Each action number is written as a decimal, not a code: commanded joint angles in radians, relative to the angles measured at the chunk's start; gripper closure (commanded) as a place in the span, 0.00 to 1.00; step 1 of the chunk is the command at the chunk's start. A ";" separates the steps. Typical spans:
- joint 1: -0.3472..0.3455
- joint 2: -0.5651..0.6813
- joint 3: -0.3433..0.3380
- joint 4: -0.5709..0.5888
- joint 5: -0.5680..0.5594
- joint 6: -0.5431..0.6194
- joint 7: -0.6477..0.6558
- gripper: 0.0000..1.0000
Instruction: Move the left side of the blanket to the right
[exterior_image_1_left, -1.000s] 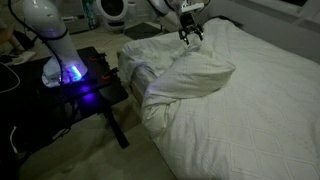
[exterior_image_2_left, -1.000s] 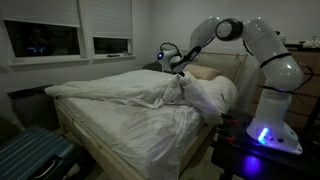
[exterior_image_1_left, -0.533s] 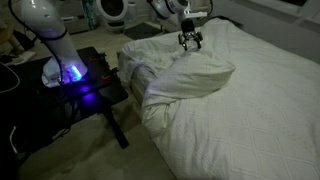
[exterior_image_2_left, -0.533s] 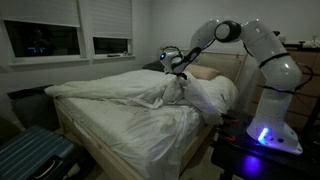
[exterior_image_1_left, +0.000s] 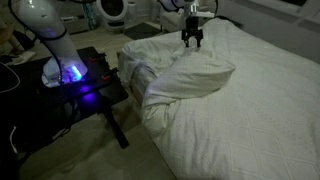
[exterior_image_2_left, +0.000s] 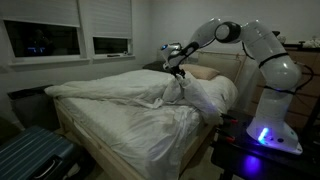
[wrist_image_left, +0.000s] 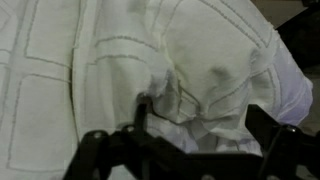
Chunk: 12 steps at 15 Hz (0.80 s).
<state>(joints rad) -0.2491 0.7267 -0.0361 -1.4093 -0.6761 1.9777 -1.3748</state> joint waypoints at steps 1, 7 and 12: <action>0.003 0.009 0.000 0.069 0.094 -0.017 -0.135 0.00; 0.011 0.064 -0.045 0.134 0.146 -0.020 -0.243 0.00; -0.009 0.149 -0.080 0.191 0.153 -0.018 -0.307 0.00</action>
<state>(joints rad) -0.2480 0.8144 -0.0961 -1.2935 -0.5544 1.9760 -1.6242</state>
